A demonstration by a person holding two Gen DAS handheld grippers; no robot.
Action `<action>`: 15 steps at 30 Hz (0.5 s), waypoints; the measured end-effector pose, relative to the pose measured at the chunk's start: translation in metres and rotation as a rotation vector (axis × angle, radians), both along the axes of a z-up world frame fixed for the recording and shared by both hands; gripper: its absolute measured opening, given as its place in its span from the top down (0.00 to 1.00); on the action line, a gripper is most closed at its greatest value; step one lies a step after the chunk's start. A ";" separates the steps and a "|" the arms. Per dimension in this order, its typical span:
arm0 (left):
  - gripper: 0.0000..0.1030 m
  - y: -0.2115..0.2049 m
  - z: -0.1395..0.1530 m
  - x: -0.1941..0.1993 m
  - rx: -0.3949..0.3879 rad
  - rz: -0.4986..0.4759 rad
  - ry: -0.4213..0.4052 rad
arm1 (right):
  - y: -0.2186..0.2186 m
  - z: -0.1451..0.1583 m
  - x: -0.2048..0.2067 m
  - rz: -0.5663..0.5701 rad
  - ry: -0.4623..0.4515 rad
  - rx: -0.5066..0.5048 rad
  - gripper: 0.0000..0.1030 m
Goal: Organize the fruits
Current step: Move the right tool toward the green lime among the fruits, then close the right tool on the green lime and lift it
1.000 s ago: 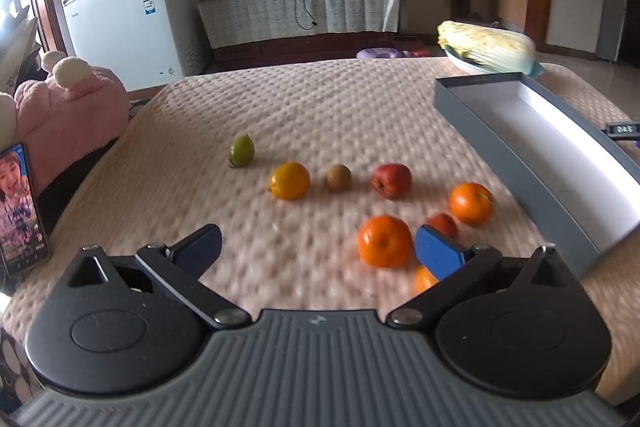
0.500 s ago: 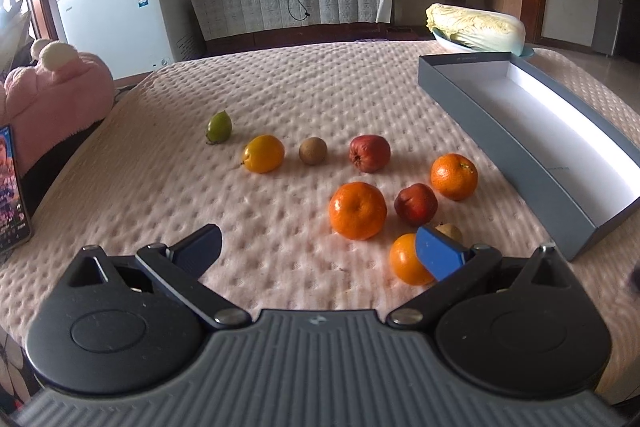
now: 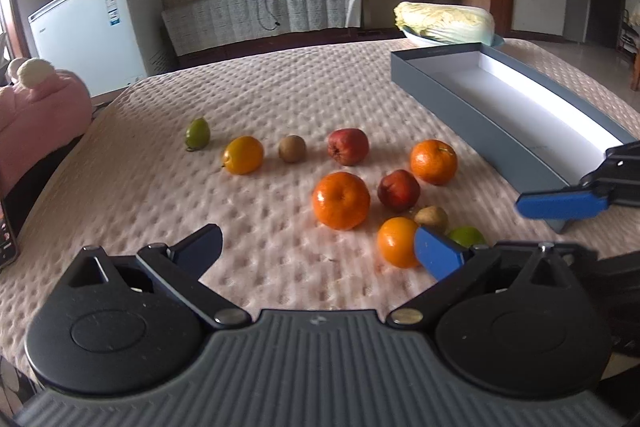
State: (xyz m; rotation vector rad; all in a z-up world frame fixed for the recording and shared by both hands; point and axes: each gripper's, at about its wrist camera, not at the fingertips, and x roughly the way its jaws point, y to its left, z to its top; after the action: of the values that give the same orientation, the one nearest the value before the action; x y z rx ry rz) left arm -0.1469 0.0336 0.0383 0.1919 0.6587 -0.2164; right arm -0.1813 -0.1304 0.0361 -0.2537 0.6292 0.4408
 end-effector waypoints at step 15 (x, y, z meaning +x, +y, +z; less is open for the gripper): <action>0.17 -0.002 -0.003 0.004 -0.041 -0.075 0.045 | 0.024 -0.027 0.019 0.032 0.007 -0.059 0.67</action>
State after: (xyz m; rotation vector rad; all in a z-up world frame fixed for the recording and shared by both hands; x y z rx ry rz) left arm -0.1432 0.0316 0.0355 0.1727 0.6918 -0.3070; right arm -0.1622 -0.1060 0.0088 -0.3190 0.6464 0.4542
